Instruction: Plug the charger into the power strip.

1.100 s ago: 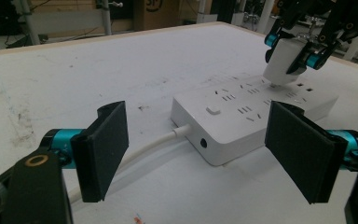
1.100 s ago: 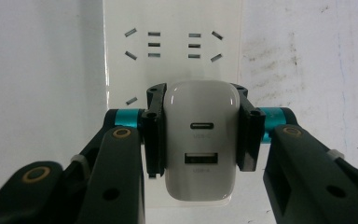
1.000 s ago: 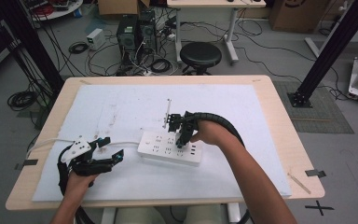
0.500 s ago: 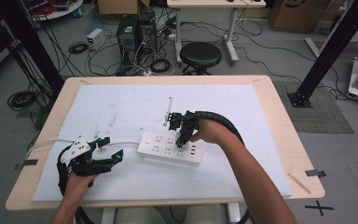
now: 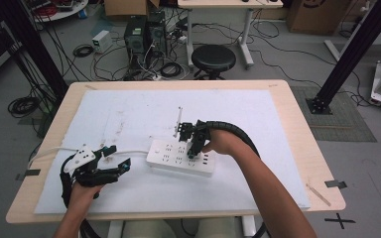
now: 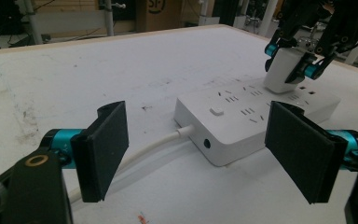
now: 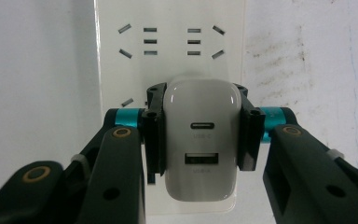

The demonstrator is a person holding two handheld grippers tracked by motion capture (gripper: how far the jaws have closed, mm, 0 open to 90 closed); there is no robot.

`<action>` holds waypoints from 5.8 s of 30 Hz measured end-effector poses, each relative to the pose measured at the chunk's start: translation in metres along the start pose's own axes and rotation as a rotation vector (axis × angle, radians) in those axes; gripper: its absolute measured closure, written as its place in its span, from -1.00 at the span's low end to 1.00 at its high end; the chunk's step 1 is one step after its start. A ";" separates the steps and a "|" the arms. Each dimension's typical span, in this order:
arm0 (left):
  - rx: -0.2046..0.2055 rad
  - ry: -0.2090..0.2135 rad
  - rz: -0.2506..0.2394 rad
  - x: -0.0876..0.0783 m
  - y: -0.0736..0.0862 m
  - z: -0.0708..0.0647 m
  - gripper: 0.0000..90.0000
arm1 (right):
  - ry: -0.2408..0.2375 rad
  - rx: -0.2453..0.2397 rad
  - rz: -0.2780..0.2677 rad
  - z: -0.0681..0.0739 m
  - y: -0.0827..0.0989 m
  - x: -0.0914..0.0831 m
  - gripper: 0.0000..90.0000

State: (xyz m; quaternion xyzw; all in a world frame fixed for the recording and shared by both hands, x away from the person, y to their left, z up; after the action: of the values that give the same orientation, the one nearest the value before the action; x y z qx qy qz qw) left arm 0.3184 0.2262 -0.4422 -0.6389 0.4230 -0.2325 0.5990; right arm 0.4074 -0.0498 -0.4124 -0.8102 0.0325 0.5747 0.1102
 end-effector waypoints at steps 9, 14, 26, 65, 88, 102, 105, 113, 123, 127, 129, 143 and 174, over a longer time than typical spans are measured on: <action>-0.004 0.006 0.007 0.004 0.003 -0.001 -0.52 | -0.005 -0.002 0.003 -0.001 0.001 0.002 0.42; -0.004 0.011 0.008 0.006 0.002 -0.002 -0.52 | -0.004 0.001 0.007 -0.001 0.000 0.002 0.42; -0.004 0.008 0.011 0.007 0.002 -0.002 -0.52 | -0.013 0.007 0.010 0.000 -0.001 0.004 0.41; -0.014 0.006 0.000 0.004 -0.001 -0.004 -0.52 | 0.019 0.394 -0.262 -0.018 0.039 -0.015 -0.52; 0.001 -0.001 -0.005 0.002 -0.006 -0.010 -0.52 | 0.161 0.630 -0.403 0.000 0.148 -0.054 -0.52; 0.010 -0.008 -0.002 0.000 -0.011 -0.013 -0.52 | 0.221 0.686 -0.428 0.014 0.177 -0.060 -0.52; 0.007 -0.007 0.004 0.001 -0.011 -0.014 -0.52 | 0.224 0.695 -0.430 0.016 0.181 -0.060 -0.52; 0.007 -0.007 0.006 0.002 -0.012 -0.015 -0.52 | 0.220 0.709 -0.441 0.019 0.186 -0.059 -0.52; -0.008 -0.011 0.002 -0.001 -0.011 -0.012 -0.52 | 0.241 0.752 -0.421 0.017 0.190 -0.056 -0.54; -0.010 -0.011 0.010 -0.002 -0.009 -0.011 -0.52 | 0.244 0.756 -0.423 0.018 0.191 -0.057 -0.54; -0.013 -0.015 0.005 -0.003 -0.008 -0.009 -0.52 | 0.243 0.758 -0.424 0.019 0.192 -0.057 -0.55; -0.022 -0.013 -0.002 0.001 -0.005 0.003 -0.52 | 0.245 0.833 -0.415 0.002 0.200 -0.044 -0.55; -0.006 -0.010 0.012 0.006 -0.011 -0.007 -0.52 | 0.264 0.812 -0.440 0.006 0.203 -0.052 -0.55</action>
State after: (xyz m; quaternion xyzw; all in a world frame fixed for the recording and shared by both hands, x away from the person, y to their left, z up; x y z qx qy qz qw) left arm 0.3187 0.2159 -0.4317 -0.6391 0.4246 -0.2244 0.6008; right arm 0.3479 -0.2500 -0.3938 -0.7554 0.0959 0.3709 0.5316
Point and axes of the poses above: each handheld gripper's, and its own axes: x roughly forward along the jaws, y roughly out of its underside, z roughly to its left, the point moved 5 cm from there along x, roughly forward along the jaws, and after that the axes turned 14 degrees about y, right-handed, at the moved point
